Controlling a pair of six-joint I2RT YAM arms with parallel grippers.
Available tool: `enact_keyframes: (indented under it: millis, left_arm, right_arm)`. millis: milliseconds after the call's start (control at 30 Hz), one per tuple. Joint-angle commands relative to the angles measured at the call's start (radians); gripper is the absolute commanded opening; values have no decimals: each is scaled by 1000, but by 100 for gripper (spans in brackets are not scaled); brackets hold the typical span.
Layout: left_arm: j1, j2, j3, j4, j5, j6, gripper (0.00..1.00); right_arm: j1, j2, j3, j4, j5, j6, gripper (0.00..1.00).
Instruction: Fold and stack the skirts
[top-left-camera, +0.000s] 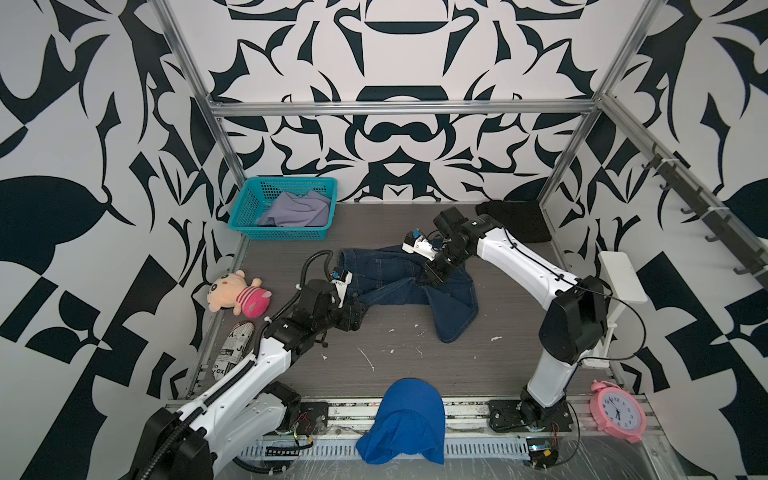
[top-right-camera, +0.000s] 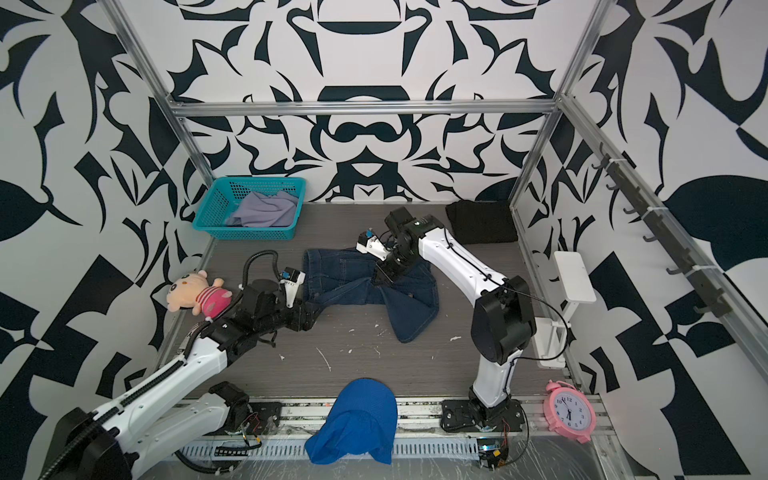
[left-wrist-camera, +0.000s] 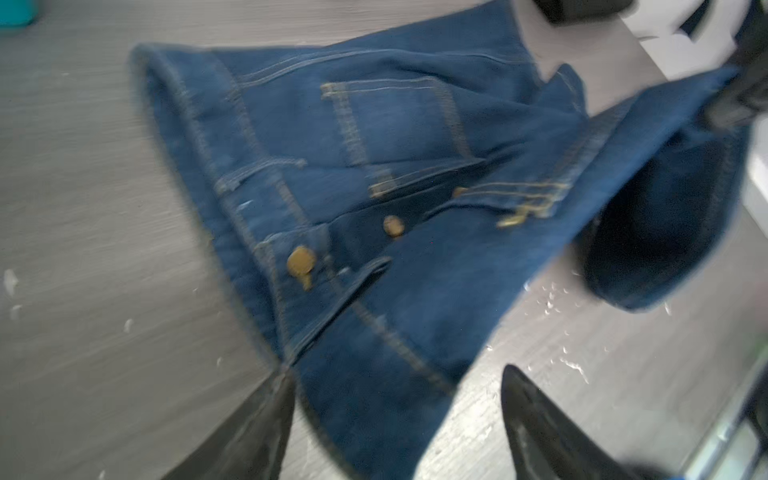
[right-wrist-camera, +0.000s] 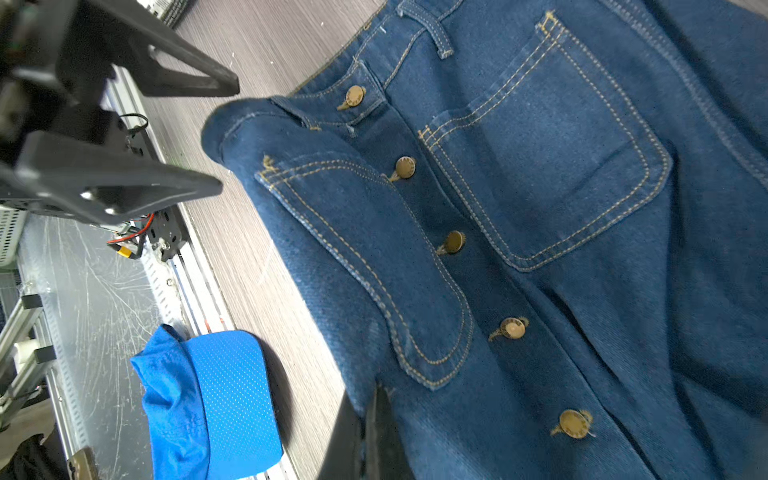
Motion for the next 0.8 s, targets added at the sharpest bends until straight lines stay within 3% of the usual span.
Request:
enact_keyframes:
  millis: [0,200,267,467,600,767]
  left_arm:
    - [9,0,39,11,-43,-65,88]
    - [1,72,154,-206,38,-84,97]
    - [0,117,190,-284,54,-86,96]
    - [-86,278,340,-470,-88,-123,95]
    - [-161,347,427,-506,-191,-35,86]
    - [-196,318,383,-404,-200,198,86]
  right_arm:
    - [-5,-14,8,12,-43,12,0]
    - [-5,-22,14,8,-49,17,0]
    - [-4,-22,16,4,-55,18,0]
    - [-6,-29,22,-12,-49,19,0]
    - [-5,-31,27,-18,-45,19,0]
    - [-5,-42,19,-17,-50,15,0]
